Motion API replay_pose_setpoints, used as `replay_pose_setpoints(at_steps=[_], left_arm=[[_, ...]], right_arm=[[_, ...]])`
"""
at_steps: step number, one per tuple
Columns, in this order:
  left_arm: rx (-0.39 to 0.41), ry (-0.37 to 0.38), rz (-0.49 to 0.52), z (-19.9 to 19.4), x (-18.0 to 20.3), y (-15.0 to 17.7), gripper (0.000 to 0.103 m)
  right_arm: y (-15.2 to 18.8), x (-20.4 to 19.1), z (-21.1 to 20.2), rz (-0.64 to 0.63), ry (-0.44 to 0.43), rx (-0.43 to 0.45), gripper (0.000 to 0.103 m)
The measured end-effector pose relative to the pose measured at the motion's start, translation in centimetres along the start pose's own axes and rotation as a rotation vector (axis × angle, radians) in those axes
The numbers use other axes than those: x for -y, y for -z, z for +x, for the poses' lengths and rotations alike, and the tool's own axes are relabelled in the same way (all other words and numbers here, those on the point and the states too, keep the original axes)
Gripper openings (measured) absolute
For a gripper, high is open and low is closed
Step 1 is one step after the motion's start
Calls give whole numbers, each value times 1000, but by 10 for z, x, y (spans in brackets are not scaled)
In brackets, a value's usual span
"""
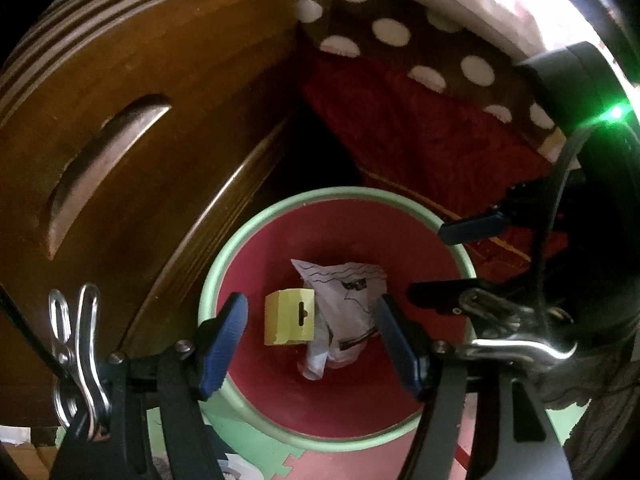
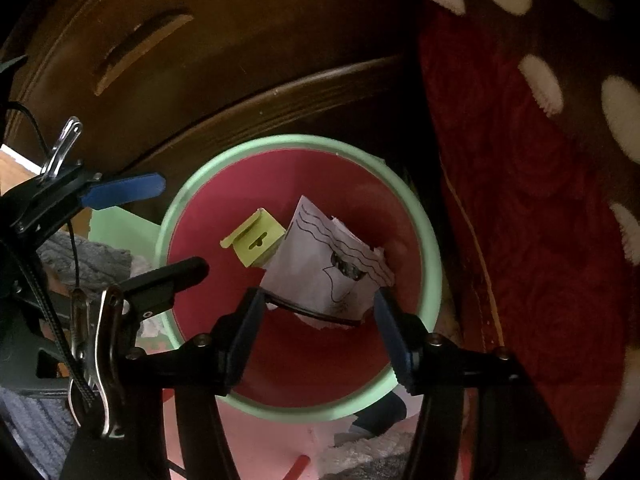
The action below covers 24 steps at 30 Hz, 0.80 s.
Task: Collect trash
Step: 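Raise both open grippers up out of the red bin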
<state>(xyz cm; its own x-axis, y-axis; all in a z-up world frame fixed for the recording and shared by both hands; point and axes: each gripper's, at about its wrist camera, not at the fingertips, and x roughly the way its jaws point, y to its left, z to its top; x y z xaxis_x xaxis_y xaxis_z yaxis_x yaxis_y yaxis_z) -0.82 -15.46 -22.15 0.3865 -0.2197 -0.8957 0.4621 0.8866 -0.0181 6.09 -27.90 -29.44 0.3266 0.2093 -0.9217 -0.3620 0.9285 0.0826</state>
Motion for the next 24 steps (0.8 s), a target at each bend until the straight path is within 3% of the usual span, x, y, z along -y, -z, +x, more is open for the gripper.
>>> replay_pose_setpoints(at_steps=[24], left_arm=[[125,10,32,-82,19,-13,70]], right_arm=[[12,16,-65,5,-57,157,59]])
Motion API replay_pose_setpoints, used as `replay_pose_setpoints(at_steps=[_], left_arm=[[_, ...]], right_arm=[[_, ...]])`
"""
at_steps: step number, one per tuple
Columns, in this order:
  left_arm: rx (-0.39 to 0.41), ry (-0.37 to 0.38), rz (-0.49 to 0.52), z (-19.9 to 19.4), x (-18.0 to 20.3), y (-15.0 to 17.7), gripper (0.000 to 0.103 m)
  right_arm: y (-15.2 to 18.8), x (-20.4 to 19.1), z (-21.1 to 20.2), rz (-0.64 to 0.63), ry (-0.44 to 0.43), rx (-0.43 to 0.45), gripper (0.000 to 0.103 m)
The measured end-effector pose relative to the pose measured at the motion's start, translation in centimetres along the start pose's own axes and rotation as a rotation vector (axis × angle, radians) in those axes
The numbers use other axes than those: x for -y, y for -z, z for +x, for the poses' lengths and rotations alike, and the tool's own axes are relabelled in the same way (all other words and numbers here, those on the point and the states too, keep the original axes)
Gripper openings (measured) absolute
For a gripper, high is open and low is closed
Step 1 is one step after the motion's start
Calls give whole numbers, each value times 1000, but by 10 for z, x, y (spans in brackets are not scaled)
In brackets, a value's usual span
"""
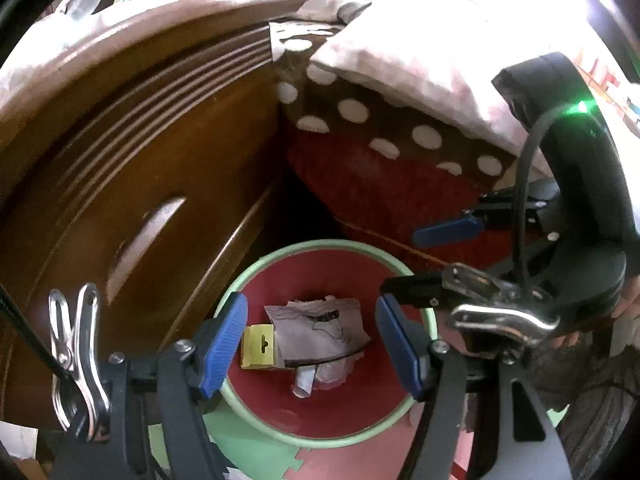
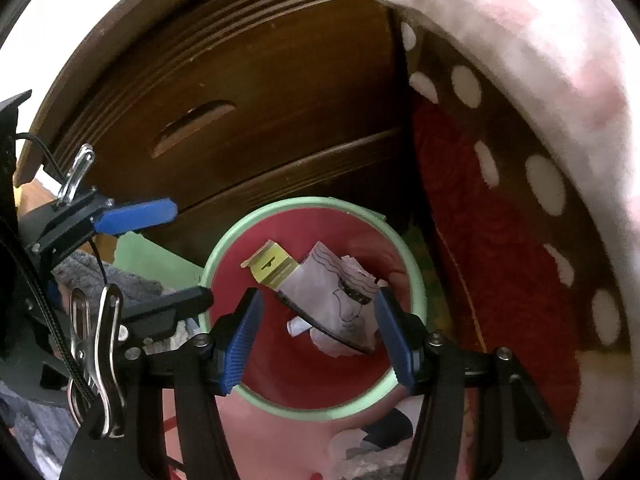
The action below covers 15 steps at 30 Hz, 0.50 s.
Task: Collect trash
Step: 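Raise both open grippers up out of the red bin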
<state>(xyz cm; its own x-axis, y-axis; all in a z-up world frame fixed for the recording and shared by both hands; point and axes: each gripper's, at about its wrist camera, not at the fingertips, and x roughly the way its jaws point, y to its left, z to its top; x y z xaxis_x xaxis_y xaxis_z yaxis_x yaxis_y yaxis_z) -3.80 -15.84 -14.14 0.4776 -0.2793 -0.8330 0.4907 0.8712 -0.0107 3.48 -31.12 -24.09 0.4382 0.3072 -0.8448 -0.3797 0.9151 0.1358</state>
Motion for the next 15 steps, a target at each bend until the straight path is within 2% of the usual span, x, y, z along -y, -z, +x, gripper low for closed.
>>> replay_pose_setpoints(at_steps=[8,15], left_arm=[[13,-7,-28,-8,-5,-7,70],[50,-37,-10,-26,0,-16,70]], right_arm=[[-4,-10,-11,-30,-6,33,59],[-9,-10,-34,-38,-16,90,59]])
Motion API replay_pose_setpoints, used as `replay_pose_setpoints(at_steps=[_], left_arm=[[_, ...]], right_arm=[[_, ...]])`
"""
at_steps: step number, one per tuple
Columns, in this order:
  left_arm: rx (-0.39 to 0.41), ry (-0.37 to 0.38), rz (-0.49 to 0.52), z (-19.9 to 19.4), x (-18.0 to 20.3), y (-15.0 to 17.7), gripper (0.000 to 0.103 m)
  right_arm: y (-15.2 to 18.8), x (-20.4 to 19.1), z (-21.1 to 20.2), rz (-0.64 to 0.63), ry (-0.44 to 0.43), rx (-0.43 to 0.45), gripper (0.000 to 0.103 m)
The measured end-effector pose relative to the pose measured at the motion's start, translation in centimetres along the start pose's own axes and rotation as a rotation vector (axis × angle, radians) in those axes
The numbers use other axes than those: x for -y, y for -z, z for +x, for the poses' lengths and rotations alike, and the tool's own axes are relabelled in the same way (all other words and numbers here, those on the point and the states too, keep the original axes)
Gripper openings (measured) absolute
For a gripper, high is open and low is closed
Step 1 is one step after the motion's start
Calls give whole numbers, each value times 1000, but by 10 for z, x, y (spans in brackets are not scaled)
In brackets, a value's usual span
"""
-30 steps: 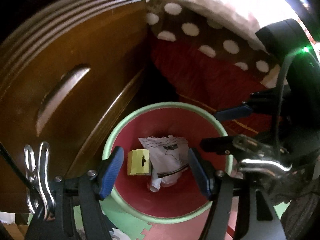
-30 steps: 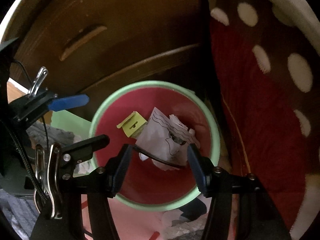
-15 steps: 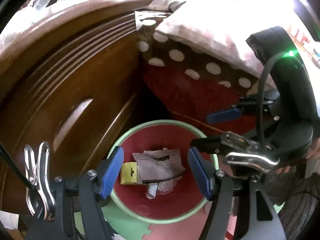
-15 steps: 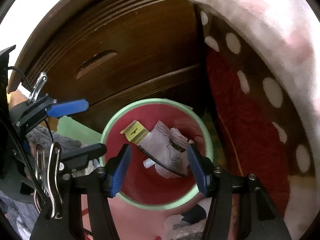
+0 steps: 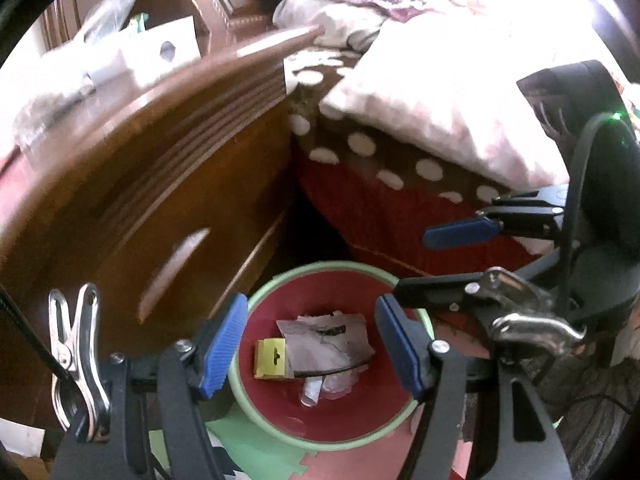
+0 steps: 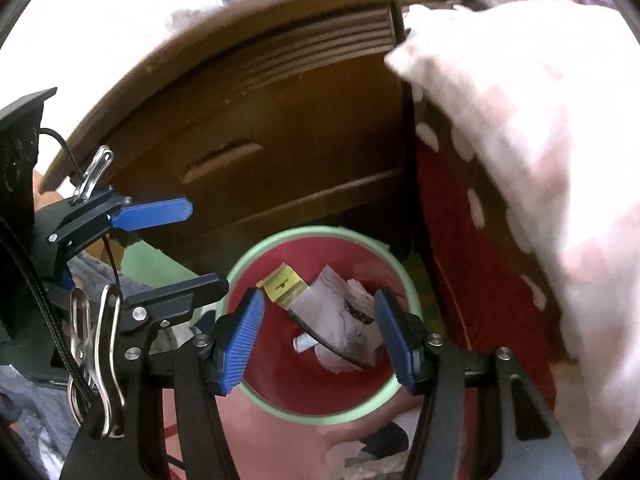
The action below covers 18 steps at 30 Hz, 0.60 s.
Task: Collect trash
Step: 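Raise both open grippers up out of the red bin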
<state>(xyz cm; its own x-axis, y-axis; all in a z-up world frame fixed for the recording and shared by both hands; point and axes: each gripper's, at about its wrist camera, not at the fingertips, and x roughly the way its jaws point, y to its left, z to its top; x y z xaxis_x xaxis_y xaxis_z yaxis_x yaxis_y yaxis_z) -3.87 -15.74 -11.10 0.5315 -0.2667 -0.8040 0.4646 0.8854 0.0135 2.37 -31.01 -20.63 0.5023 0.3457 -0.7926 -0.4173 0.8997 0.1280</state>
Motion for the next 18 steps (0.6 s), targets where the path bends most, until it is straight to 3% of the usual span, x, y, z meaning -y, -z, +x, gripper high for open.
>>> replay_pose_setpoints(at_steps=[10,18], left_arm=[[76,-51,-14,-40,9,-17,70],[133,-43,-29,-65,10,-29,70]], right_arm=[[-9,-11,-39,-40,-16,94,59],[-16,-15,-62,-61,-42,178,59]])
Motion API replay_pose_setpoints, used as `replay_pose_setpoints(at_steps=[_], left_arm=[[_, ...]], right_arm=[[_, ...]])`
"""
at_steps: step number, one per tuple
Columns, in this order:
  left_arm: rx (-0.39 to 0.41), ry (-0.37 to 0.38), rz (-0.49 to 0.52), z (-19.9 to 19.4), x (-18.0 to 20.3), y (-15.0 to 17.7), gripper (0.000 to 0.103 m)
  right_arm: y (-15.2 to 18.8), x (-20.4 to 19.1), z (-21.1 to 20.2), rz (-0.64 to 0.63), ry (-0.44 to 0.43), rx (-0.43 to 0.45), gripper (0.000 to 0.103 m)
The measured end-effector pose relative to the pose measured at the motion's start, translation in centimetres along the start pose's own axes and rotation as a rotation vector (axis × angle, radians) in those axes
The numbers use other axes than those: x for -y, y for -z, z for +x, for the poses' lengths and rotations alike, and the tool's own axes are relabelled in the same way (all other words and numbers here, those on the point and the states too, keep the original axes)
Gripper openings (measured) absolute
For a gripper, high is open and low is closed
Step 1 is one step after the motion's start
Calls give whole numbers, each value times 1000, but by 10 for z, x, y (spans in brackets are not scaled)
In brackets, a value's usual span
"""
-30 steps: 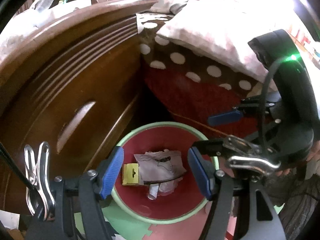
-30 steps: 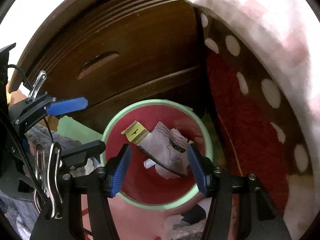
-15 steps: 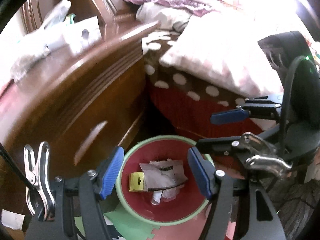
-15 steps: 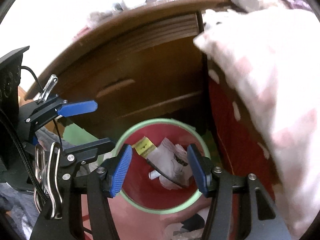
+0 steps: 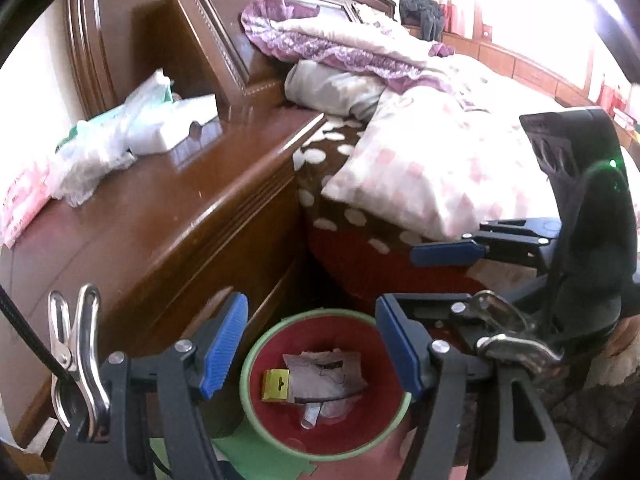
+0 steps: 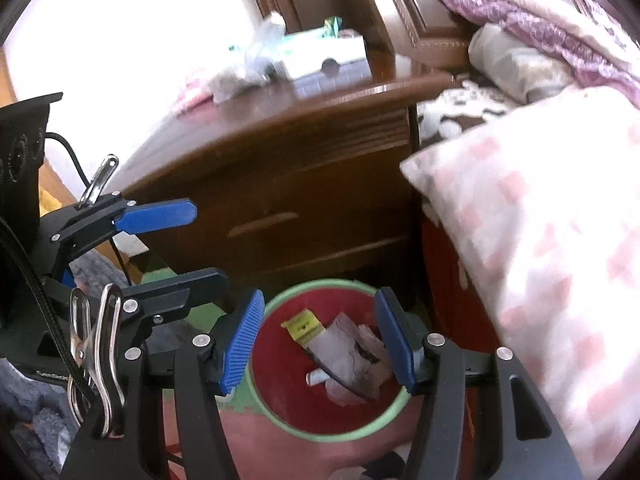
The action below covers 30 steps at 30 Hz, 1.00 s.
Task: Collect trash
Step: 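Raise both open grippers up out of the red bin, then move both open grippers toward the clear plastic and teal wipes pack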
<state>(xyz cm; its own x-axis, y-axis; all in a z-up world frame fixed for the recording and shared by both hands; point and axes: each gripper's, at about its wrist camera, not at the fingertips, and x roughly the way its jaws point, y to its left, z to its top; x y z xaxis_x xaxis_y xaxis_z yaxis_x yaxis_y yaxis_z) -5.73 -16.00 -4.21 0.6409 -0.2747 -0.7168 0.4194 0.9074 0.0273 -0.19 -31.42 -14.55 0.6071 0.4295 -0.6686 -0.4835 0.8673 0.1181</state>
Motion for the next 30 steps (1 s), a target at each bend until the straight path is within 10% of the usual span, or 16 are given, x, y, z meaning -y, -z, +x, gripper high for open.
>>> replay_pose_setpoints(at_steps=[30], left_arm=[[205,-155,-143,-63,-98,-46,70]], right_arm=[[-104,-60,-5,-57,-56,186,59]])
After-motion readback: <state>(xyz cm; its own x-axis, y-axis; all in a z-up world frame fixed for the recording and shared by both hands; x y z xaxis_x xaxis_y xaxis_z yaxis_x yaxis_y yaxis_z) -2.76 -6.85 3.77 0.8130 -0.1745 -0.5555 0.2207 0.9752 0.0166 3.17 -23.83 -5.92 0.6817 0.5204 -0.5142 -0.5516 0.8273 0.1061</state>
